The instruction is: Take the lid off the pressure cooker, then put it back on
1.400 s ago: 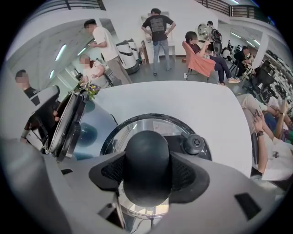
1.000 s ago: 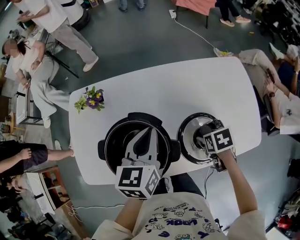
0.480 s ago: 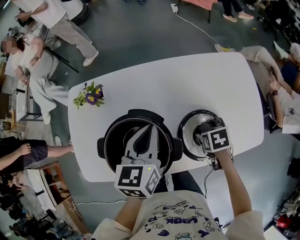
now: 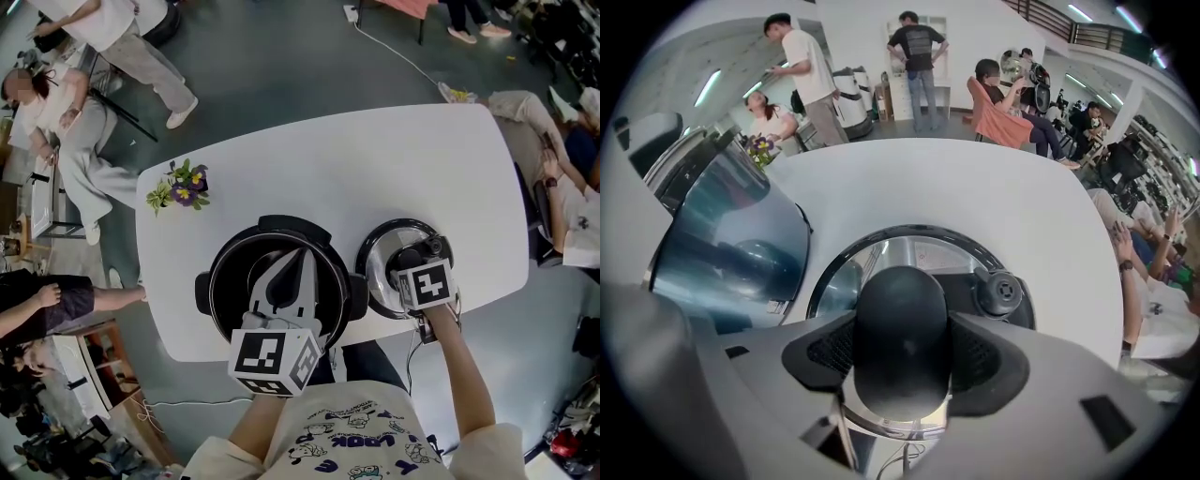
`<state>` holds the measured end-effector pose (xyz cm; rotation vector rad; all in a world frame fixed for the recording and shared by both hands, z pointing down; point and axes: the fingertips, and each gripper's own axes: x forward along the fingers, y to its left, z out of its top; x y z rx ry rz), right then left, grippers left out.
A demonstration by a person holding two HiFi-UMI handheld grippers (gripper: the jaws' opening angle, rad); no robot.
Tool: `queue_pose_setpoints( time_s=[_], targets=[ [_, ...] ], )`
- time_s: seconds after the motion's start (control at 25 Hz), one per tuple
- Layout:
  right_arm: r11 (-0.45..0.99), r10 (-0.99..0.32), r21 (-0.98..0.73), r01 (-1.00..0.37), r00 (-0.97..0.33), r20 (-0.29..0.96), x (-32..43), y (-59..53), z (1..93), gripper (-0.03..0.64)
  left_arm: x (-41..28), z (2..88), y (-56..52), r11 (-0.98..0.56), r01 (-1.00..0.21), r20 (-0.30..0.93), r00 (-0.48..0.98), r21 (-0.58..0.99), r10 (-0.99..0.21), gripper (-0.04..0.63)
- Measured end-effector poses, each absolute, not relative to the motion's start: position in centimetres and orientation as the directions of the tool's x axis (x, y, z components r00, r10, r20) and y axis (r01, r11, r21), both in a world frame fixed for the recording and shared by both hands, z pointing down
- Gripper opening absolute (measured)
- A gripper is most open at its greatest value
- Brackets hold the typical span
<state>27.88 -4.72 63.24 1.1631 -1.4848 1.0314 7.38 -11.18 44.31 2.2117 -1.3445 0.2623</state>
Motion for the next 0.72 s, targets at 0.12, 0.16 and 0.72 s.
queue_pose_setpoints(
  time_s=[0.12,0.16,0.72],
  targets=[
    [0.193,-0.182,-0.053,-0.980,-0.089,0.979,27.8,-4.4,63.3,0.295,7.2,44.3,-11.0,-0.361,-0.868,0.425,0.485,0.342,-0.764,0.014],
    [0.193,-0.185,-0.053,-0.980,-0.090,0.979,27.8,-4.4,63.3,0.295,7.1,44.3,-11.0,-0.360,-0.868,0.426,0.485,0.342,-0.764,0.014],
    [0.203,-0.361,-0.090,-0.975,-0.160,0.919,27.3,-4.4,63.1,0.306,5.9,43.6,-10.7,-0.351,-0.872,0.408,0.474,0.342,-0.780,0.014]
  ],
)
